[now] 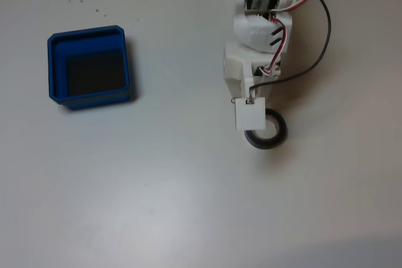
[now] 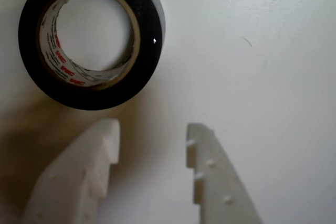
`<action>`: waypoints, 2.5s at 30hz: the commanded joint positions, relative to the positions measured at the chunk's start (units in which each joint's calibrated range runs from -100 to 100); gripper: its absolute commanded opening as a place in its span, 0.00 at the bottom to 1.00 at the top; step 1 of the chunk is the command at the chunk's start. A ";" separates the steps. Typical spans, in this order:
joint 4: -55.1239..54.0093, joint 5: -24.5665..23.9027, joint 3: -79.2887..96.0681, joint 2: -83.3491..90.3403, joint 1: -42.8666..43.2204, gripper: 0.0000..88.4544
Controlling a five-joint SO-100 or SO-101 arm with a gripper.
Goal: Pick the black tape roll and drop it in the blue box
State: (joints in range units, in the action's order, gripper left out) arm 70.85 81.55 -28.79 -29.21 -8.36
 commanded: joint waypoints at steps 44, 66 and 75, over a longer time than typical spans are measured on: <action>-5.01 -17.21 -4.27 -4.65 1.18 0.22; -5.01 -27.72 -3.92 -4.98 -0.28 0.22; -5.01 -27.54 -3.83 -5.82 -0.19 0.22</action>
State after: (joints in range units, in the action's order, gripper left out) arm 66.75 53.84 -28.88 -34.97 -8.16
